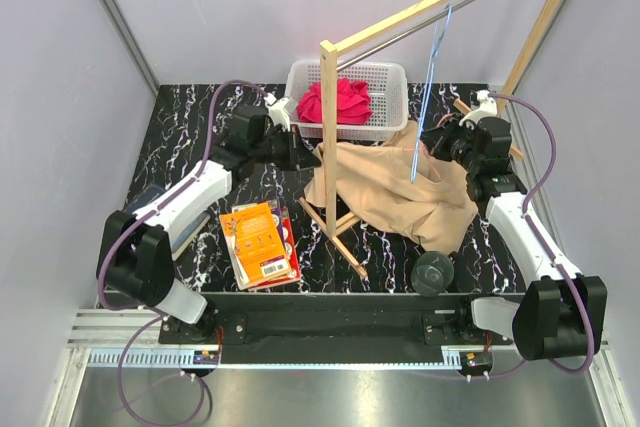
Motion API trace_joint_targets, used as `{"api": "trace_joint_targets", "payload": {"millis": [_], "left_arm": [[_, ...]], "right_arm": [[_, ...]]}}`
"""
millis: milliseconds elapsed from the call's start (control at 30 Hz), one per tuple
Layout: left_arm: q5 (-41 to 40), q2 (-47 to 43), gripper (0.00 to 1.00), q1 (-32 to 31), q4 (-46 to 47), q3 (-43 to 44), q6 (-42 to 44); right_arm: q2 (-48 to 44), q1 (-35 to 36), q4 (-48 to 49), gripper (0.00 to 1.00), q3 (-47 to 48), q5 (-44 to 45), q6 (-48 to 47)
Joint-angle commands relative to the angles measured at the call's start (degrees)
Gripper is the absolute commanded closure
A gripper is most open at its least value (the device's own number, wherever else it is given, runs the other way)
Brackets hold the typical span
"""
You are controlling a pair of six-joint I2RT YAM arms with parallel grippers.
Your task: Remove the t-shirt from the hanger
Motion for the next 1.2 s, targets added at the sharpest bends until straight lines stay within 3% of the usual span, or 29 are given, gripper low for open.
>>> {"api": "trace_joint_targets", "payload": {"millis": [0,167,433,700,1167], "left_arm": [[-0.6,-2.3,1.00,0.1,1.2,4.4,0.9],[-5.4,-7.5,1.00,0.3,-5.3,9.1,3.6],[-17.5,-18.3,1.00,0.8,-6.1,9.7,3.1],[-29.8,-27.9,1.00,5.0,-6.0,2.0,-1.4],[-37.9,-33.4,1.00,10.3,-7.3,-7.3,-6.6]], "right_arm": [[-2.4,-0.1,1.0,1.00,0.0,-0.6,1.2],[-2.8,-0.1,0.4,1.00,-0.1,0.2,0.4],[-3.7,0.0,-0.1,1.00,-0.4,2.3,-0.8],[-5.8,-0.1,-0.9,1.00,-1.5,7.4,-0.8],[-9.9,-3.1,-0.8,1.00,-4.3,12.8,1.8]]}}
